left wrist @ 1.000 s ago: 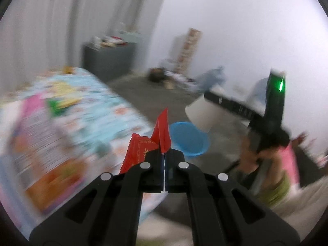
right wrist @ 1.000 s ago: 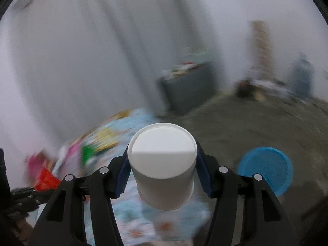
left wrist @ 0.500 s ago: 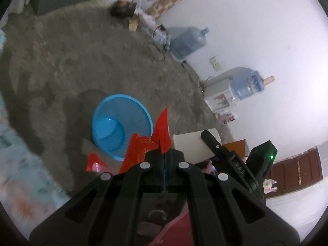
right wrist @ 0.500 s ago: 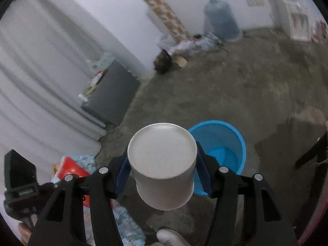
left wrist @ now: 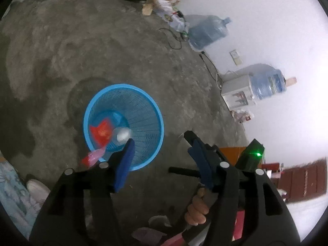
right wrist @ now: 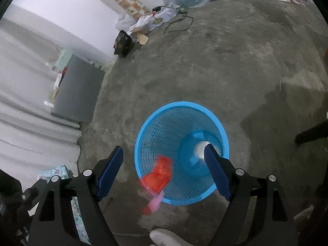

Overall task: Collect trash
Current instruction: 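Carry cup and wrapper to the blue wastebasket while both tools open to drop them, then move both tools back over the floral bed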

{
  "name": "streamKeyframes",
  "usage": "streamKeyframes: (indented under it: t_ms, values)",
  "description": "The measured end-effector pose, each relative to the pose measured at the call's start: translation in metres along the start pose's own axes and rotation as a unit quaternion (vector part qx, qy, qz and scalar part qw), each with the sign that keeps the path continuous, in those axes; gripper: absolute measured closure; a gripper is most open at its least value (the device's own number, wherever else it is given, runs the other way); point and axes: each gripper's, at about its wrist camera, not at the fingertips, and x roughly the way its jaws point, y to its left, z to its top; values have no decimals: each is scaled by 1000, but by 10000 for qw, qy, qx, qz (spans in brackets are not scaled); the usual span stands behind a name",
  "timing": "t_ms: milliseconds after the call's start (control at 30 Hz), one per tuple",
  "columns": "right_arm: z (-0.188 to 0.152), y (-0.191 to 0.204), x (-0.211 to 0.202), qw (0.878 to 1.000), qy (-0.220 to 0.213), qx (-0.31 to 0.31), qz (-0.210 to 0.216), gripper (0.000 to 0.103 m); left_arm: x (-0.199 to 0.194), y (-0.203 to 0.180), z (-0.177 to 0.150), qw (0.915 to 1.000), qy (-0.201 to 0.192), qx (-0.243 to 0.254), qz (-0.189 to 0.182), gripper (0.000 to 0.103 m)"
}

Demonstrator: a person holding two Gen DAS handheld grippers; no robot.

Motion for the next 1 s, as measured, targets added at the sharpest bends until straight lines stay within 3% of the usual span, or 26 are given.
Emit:
streamKeyframes:
  t_ms: [233, 367, 500, 600, 700, 767, 867, 1000]
  values:
    - [-19, 22, -43, 9970, -351, -683, -15, 22, -89, -25, -23, 9948, -525, 835, 266, 40]
    - [-40, 64, -81, 9864, -662, -1502, -37, 15, -173, -36, -53, 9836, -1058, 1366, 525, 37]
    - [-70, 113, -115, 9688, -1001, -2266, 66, 7, -256, -36, -104, 9651, -1738, 1716, 947, 32]
    - [-101, 156, -138, 9494, -1216, -2893, 121, 6, -301, -19, -147, 9603, -2004, 1591, 1115, 30]
    - [-144, 203, -162, 9192, -1649, -3568, -243, 6, -344, 8, -188, 9565, -2267, 1330, 1266, 28]
    - [-170, 224, -175, 8974, -1845, -4002, -195, 6, -367, 26, -212, 9528, -2435, 1152, 1399, 27]
    - [-210, 252, -190, 8650, -2077, -4566, -128, 6, -407, 51, -249, 9412, -2822, 817, 1667, 24]
    - [-266, 284, -206, 8206, -2126, -5301, 187, 6, -457, 92, -312, 9168, -3411, 290, 2057, 22]
